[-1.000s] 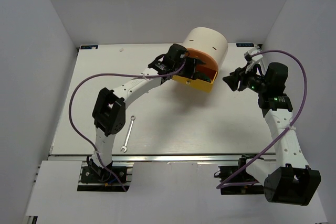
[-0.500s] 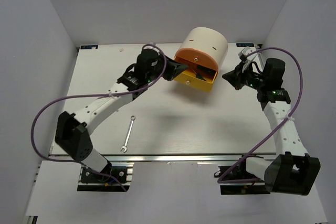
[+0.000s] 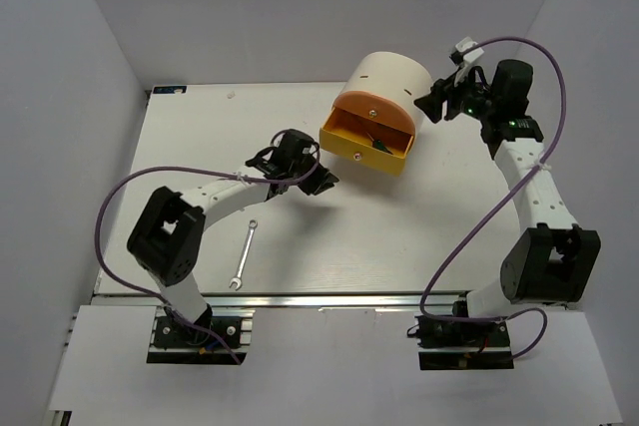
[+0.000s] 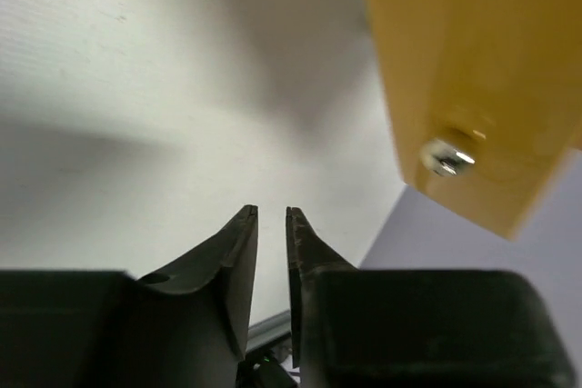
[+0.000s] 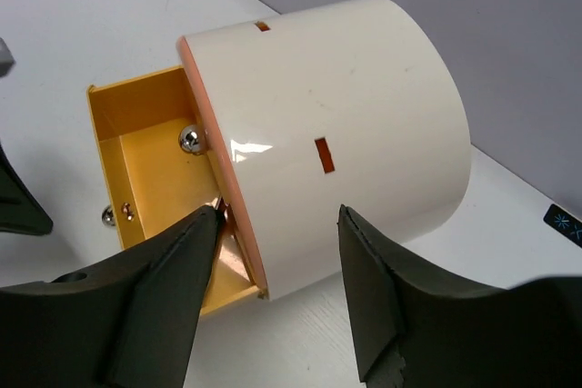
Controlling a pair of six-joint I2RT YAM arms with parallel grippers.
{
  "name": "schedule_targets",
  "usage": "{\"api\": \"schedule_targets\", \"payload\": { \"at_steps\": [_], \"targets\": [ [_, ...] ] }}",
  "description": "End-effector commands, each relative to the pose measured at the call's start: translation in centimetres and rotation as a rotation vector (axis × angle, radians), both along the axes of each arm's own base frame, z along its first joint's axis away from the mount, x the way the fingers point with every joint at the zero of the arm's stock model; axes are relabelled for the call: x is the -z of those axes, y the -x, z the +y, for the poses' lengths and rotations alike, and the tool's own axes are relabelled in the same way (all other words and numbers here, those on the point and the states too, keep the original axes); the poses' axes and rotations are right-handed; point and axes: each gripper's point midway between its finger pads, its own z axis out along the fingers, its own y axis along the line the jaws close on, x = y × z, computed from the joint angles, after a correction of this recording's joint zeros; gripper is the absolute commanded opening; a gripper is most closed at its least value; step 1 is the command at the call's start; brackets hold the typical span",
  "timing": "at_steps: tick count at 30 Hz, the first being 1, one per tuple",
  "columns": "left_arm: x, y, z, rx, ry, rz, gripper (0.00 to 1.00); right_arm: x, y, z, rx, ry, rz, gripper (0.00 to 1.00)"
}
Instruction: Sort the tools into containers
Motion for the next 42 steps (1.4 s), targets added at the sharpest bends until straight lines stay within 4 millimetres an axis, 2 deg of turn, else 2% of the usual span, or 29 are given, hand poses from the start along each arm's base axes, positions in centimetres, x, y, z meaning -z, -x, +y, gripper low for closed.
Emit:
{"api": "schedule_targets", "payload": {
  "at_steps": [1, 2, 3, 4, 7, 8, 9, 11, 12, 14, 15, 16, 17, 18, 20, 22, 23, 27, 33, 35, 39, 41, 42],
  "targets": [
    [-2.0, -2.0, -2.0, 0.011, 0.060, -0.040, 0.32, -2.2, -1.9, 1.3, -0.008, -0.009, -0.064, 0.63],
    [-2.7, -2.3, -2.3, 0.011, 0.072, -0.056, 0.32, -2.6, -2.0, 1.2, -0.002, -0.008, -0.076, 0.63],
    [-1.9, -3.0, -2.8, 0.012, 0.073, -0.055, 0.33, -2.1, -2.6, 1.2, 0.007, -0.016, -0.058, 0.63],
    [-2.0, -4.0, -3.5, 0.012, 0.085, -0.074, 0.35, -2.1, -3.2, 1.1, 0.019, -0.017, -0.059, 0.63],
    [-2.0, -5.3, -4.7, 0.020, 0.117, -0.109, 0.37, -2.0, -4.0, 0.9, 0.037, -0.019, -0.058, 0.63],
    [-2.6, -6.0, -5.1, 0.018, 0.131, -0.130, 0.37, -1.9, -4.3, 0.8, 0.042, -0.019, -0.054, 0.62],
    [-2.9, -6.5, -5.6, 0.017, 0.142, -0.147, 0.37, -1.8, -4.3, 0.9, 0.043, -0.023, -0.047, 0.62],
    [-2.2, -7.5, -5.9, 0.005, 0.130, -0.155, 0.37, -1.7, -4.2, 0.9, 0.043, -0.024, -0.043, 0.62],
    [-3.1, -8.2, -6.3, 0.002, 0.145, -0.182, 0.37, -1.6, -4.1, 0.9, 0.044, -0.025, -0.040, 0.62],
    [-2.4, -9.1, -6.7, -0.003, 0.137, -0.185, 0.36, -1.4, -3.9, 0.8, 0.048, -0.024, -0.039, 0.62],
    [-3.2, -9.7, -7.1, -0.001, 0.152, -0.210, 0.36, -1.0, -3.8, 0.8, 0.049, -0.022, -0.032, 0.62],
    [-2.4, -9.9, -7.3, 0.005, 0.141, -0.206, 0.36, -0.8, -3.7, 0.7, 0.049, -0.021, -0.028, 0.62],
    [-2.6, -10.2, -7.5, 0.007, 0.149, -0.217, 0.36, -0.9, -3.5, 0.7, 0.052, -0.019, -0.032, 0.62],
    [-3.7, -10.8, -7.9, 0.005, 0.182, -0.261, 0.37, -0.4, -3.3, 0.7, 0.053, -0.017, -0.023, 0.62],
    [-3.5, -11.2, -8.3, 0.014, 0.202, -0.277, 0.43, -0.4, -3.0, 0.6, 0.053, -0.015, -0.025, 0.62],
    [-4.4, -11.8, -8.9, 0.021, 0.235, -0.312, 0.48, 0.4, -2.7, 0.6, 0.052, -0.012, -0.008, 0.62],
    [-3.8, -12.1, -9.2, 0.025, 0.237, -0.310, 0.50, 0.4, -2.6, 0.6, 0.055, -0.011, -0.010, 0.62],
    [-4.2, -13.1, -10.1, 0.039, 0.277, -0.337, 0.52, 1.0, -2.3, 0.4, 0.060, -0.004, 0.006, 0.62],
    [-5.0, -14.5, -10.1, 0.029, 0.308, -0.375, 0.49, 2.3, -1.5, 0.3, 0.061, 0.001, 0.035, 0.62],
    [-4.7, -14.6, -10.0, 0.034, 0.312, -0.372, 0.44, 2.7, -1.2, 0.3, 0.060, 0.003, 0.043, 0.62],
    [-3.4, -14.1, -9.7, 0.069, 0.320, -0.347, 0.29, 3.2, -0.9, 0.3, 0.063, 0.006, 0.053, 0.62],
    [-2.0, -13.5, -9.5, 0.096, 0.325, -0.317, 0.31, 3.3, -0.8, 0.2, 0.064, 0.006, 0.054, 0.62],
    [-1.9, -13.4, -9.4, 0.104, 0.327, -0.322, 0.33, 3.3, -0.8, 0.2, 0.064, 0.006, 0.056, 0.62]
  ]
}}
